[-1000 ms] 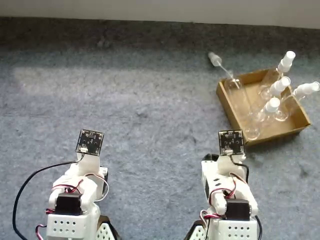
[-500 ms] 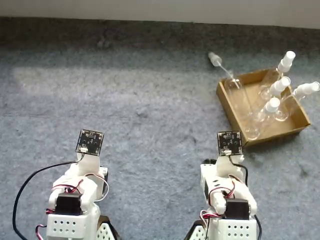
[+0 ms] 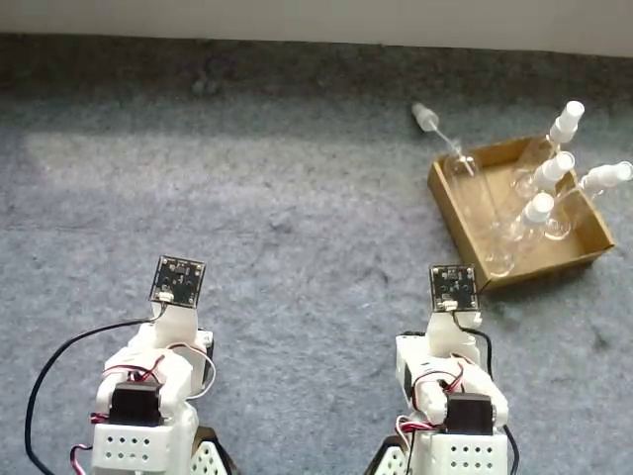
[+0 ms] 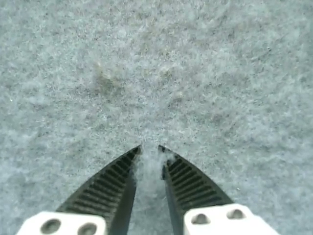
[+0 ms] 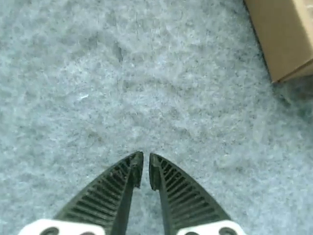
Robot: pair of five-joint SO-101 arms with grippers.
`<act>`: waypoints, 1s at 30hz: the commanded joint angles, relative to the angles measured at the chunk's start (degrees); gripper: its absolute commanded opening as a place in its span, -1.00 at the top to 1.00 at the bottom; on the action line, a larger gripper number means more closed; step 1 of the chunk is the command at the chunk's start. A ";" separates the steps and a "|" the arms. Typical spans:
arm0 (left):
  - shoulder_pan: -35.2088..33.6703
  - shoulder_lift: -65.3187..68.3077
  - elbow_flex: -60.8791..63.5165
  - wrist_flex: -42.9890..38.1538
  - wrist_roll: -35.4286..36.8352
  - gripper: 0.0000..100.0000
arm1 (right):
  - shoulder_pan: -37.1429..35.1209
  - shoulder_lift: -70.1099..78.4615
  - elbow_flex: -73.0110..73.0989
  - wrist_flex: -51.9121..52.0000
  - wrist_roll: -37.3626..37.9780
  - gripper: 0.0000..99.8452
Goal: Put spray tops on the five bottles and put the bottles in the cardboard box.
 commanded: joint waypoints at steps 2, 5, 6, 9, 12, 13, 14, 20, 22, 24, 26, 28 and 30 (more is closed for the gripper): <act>-1.45 -0.13 1.27 0.18 9.23 0.99 | 0.31 -0.57 8.92 0.40 -3.43 0.99; -3.21 -0.13 1.27 0.18 8.70 0.99 | 0.31 -0.57 8.57 0.40 -8.44 0.99; -3.38 -0.13 1.27 0.18 8.70 0.99 | 0.31 -0.57 8.48 0.40 -8.44 0.99; -3.38 -0.13 1.27 0.18 8.70 0.99 | 0.22 -0.57 8.57 0.40 -8.53 0.99; -3.21 -0.13 1.27 0.18 8.70 0.99 | 0.22 -0.57 8.57 0.40 -8.53 0.99; -3.21 -0.13 1.27 0.18 8.70 0.99 | 0.22 -0.57 8.57 0.40 -8.53 0.99; -3.21 -0.13 1.27 0.18 8.70 0.99 | 0.22 -0.57 8.57 0.40 -8.53 0.99; -3.21 -0.13 1.27 0.18 8.70 0.99 | 0.22 -0.57 8.57 0.40 -8.53 0.99; -3.21 -0.13 1.27 0.18 8.70 0.99 | 0.22 -0.57 8.57 0.40 -8.53 0.99; -3.21 -0.13 1.27 0.18 8.70 0.99 | 0.22 -0.57 8.57 0.40 -8.53 0.99; -3.21 -0.13 1.27 0.18 8.70 0.99 | 0.22 -0.57 8.57 0.40 -8.53 0.99; -3.21 -0.13 1.27 0.18 8.70 0.99 | 0.22 -0.57 8.57 0.40 -8.53 0.99; -3.21 -0.13 1.27 0.18 8.70 0.99 | 0.22 -0.57 8.57 0.40 -8.53 0.99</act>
